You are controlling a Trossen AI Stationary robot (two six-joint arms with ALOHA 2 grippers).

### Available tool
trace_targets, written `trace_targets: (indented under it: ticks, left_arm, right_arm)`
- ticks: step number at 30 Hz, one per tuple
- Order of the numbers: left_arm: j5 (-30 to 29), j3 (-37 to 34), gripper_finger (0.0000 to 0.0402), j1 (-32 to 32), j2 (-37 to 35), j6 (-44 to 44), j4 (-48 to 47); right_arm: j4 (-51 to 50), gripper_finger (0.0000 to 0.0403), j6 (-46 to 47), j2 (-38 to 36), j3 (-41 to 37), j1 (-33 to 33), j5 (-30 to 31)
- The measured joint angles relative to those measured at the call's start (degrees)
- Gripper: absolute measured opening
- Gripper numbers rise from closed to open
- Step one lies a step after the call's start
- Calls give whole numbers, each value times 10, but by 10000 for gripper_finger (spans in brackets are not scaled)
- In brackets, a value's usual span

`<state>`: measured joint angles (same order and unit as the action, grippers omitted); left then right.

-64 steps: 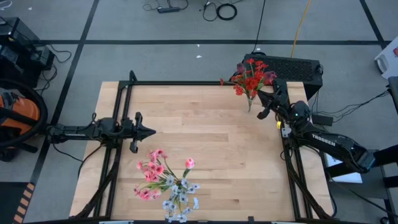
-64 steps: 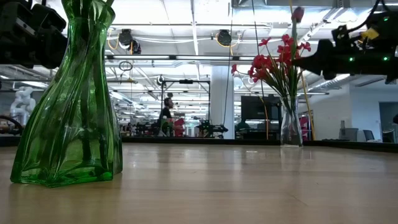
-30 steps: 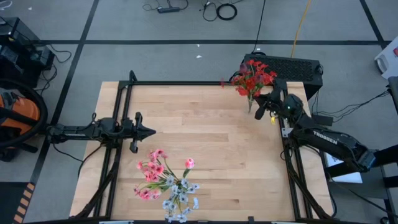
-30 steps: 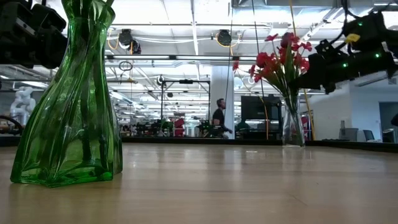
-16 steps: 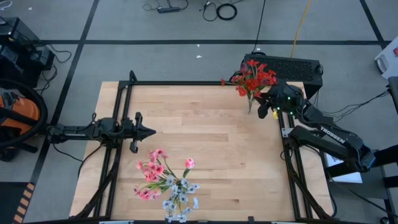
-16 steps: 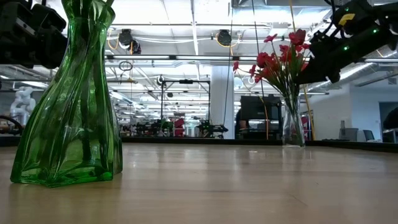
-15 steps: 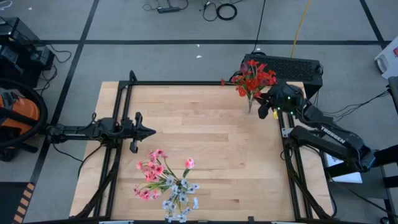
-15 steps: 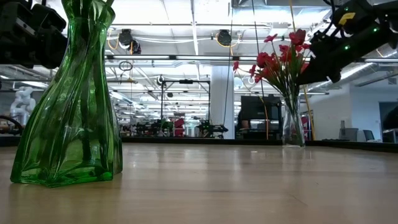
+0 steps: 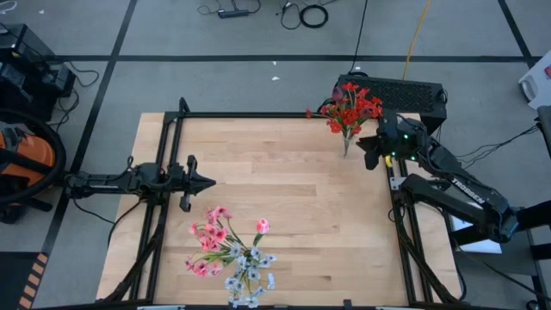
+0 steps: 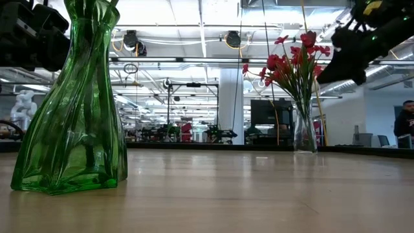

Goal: Sort flowers into vase by color
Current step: Return to Home Position

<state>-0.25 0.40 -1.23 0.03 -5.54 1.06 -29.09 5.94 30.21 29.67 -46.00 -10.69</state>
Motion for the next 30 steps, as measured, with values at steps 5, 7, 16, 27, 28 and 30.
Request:
trace_targets:
  ticks: [5,7,16,27,28,30]
  left_arm:
    - [0,0,15,0,0,0,0]
    - [0,0,15,0,0,0,0]
    - [0,0,15,0,0,0,0]
    - [0,0,15,0,0,0,0]
    - [0,0,15,0,0,0,0]
    - [0,0,15,0,0,0,0]
  right_arm:
    - [24,32,15,-47,0,21,-68]
    - [47,9,24,-54,-3,38,-77]
    - [375,1,110,-19,-135,195,-35]
    - [409,0,78,10,-162,367,87]
    - [409,0,74,8,-162,373,89]
    - [398,0,64,0,-162,383,87]
